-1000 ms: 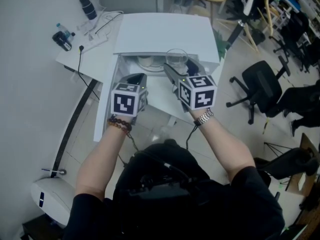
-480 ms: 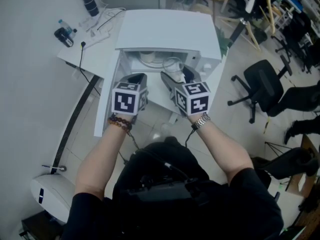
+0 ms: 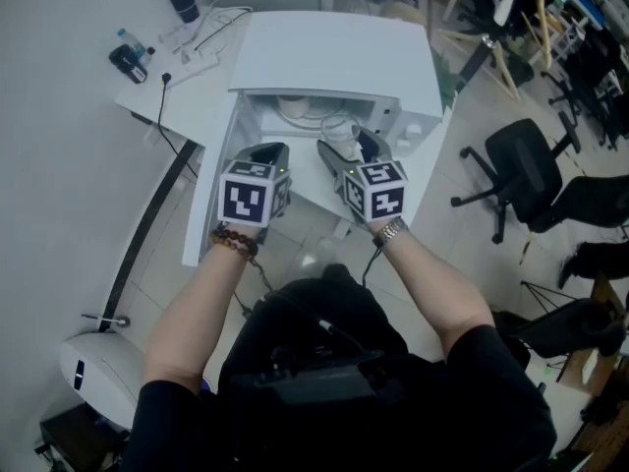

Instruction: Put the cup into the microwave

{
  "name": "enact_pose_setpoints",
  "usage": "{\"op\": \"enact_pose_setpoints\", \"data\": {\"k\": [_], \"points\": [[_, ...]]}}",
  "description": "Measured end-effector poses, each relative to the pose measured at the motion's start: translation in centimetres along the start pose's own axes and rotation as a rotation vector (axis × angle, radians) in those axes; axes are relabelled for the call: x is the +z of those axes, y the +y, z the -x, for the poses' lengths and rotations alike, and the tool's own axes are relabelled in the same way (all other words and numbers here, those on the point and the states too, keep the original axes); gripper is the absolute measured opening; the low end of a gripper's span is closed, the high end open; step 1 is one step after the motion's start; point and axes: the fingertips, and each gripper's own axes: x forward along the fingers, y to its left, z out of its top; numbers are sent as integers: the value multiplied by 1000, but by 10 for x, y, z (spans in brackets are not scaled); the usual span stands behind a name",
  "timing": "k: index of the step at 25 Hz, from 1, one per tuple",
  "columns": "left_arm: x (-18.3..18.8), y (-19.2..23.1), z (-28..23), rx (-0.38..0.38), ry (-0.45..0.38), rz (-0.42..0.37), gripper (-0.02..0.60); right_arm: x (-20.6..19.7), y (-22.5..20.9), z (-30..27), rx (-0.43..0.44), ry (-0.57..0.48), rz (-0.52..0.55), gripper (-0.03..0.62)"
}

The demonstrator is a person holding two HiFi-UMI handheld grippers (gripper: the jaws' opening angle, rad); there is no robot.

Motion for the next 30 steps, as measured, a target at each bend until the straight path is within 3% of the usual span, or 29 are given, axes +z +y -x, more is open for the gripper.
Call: {"op": "enact_pose_setpoints", "data": {"k": [30], "points": [[-15,33,-37,26,80,65,2,-49,-68,-123,-71,82,-48,353]]}}
